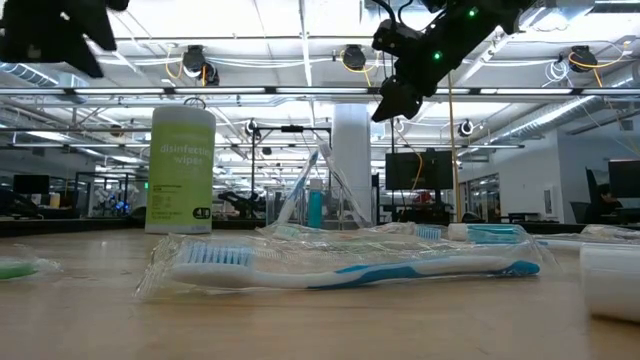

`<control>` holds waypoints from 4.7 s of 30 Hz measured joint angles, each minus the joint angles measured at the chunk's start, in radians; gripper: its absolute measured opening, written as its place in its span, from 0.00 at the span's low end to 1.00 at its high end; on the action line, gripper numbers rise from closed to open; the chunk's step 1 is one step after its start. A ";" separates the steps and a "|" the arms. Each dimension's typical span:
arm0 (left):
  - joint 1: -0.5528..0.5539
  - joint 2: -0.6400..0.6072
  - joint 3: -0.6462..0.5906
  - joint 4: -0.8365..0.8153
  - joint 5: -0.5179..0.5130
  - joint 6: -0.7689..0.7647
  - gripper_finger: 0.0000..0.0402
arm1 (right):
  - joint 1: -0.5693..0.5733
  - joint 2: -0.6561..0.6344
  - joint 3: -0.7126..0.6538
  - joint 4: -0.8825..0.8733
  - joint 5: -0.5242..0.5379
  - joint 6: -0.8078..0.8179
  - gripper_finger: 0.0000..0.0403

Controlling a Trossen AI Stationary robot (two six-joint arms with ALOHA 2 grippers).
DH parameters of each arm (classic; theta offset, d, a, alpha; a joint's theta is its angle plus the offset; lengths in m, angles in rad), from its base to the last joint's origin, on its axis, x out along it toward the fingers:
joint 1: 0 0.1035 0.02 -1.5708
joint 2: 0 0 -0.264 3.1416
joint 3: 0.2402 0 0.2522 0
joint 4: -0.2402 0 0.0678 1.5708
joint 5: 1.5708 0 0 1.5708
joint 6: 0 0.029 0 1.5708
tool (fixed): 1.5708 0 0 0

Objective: Pick & Place toothbrushing station
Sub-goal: Put the left violet toothbrush into the transparent organizer

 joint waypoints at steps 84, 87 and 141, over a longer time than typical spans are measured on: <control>-0.165 0.242 -0.255 -0.018 0.526 -1.028 0.39 | -0.009 0.001 -0.037 0.113 -0.001 0.044 0.35; -0.170 0.308 -0.253 0.034 0.526 -1.005 0.39 | -0.009 0.001 -0.037 0.113 -0.001 0.044 0.35; 0.257 0.339 -0.254 0.072 -0.018 0.033 0.39 | -0.009 0.000 -0.037 0.144 -0.002 0.036 0.35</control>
